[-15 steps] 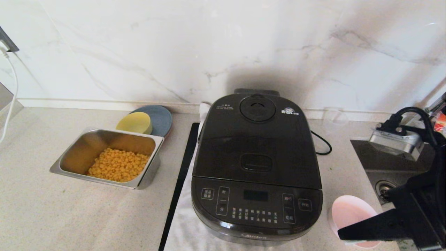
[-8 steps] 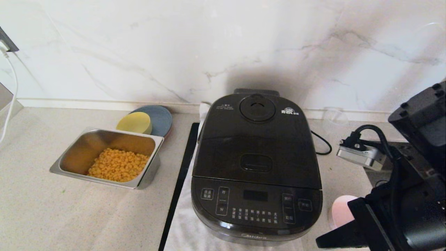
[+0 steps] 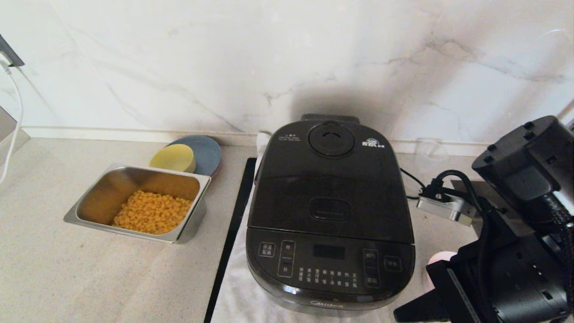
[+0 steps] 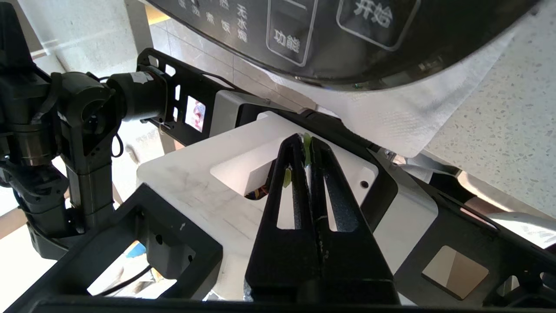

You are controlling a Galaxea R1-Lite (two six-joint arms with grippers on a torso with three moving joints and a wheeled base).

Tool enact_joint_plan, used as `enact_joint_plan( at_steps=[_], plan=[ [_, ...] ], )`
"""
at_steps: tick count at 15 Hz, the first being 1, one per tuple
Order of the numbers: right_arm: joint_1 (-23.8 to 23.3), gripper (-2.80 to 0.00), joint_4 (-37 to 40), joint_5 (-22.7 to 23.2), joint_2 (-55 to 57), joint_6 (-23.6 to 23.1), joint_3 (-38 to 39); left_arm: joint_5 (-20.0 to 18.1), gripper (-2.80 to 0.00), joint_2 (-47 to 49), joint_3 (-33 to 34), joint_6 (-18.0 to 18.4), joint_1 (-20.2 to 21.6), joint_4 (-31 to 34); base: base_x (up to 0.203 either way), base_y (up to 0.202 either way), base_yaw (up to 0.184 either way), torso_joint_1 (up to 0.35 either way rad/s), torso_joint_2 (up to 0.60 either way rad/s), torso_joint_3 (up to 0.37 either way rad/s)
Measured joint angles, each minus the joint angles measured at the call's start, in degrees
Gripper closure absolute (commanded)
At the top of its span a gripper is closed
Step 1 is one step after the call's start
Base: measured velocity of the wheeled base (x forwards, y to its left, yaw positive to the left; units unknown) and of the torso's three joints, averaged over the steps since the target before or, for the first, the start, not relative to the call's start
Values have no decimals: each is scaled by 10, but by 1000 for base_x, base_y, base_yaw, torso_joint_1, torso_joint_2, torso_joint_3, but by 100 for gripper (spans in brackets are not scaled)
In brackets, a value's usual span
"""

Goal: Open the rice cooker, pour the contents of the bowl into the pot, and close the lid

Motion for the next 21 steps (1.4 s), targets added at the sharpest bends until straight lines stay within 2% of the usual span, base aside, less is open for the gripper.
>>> enact_joint_plan(
  at_steps=[21],
  plan=[
    [-30, 0, -21, -1, -21, 0, -21, 0, 0, 0, 0, 0, 0, 0, 0, 0, 0, 0, 0, 0]
  ],
)
